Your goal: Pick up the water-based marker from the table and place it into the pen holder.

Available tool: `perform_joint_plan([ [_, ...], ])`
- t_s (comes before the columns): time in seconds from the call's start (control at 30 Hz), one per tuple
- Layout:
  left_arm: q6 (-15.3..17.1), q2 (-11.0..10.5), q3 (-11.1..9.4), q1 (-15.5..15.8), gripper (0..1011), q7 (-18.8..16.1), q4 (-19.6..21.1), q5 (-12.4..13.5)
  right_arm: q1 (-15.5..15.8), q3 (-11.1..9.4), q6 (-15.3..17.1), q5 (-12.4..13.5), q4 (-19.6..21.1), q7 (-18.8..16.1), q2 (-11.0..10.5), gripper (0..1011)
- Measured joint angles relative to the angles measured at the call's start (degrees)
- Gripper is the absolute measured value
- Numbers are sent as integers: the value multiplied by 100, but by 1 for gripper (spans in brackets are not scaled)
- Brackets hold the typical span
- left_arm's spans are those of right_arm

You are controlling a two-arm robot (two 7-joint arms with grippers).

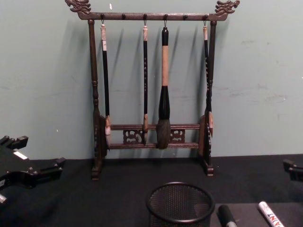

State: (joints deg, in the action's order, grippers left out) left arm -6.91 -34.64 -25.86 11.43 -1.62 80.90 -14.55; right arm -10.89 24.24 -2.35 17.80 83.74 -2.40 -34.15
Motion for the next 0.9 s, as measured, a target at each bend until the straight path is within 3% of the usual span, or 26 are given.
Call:
perform_joint_plan([
  [0.17,0,0,0,0,1001,0,0,0,44,-129,709,412,263,-211,95,1002],
  [0.2,0,0,0,0,1001,0,0,0,46,-160,998,519,347,-241,132,1002],
  [0.3,0,0,0,0,1001,0,0,0,36,-192,1424,634,449,-244,192,1002],
  [0.33,0,0,0,0,1001,0,0,0,23,-213,1707,690,504,-225,240,1002],
  [0.43,0,0,0,0,1001,0,0,0,2,-246,2048,766,559,-174,318,1002],
  [0.5,0,0,0,0,1001,0,0,0,-22,-313,2495,873,605,-57,456,1002],
  [0.7,0,0,0,0,1001,0,0,0,-43,-336,2932,881,627,39,603,1002],
  [0.9,0,0,0,0,1001,0,0,0,-33,-302,3090,797,641,7,658,1002],
])
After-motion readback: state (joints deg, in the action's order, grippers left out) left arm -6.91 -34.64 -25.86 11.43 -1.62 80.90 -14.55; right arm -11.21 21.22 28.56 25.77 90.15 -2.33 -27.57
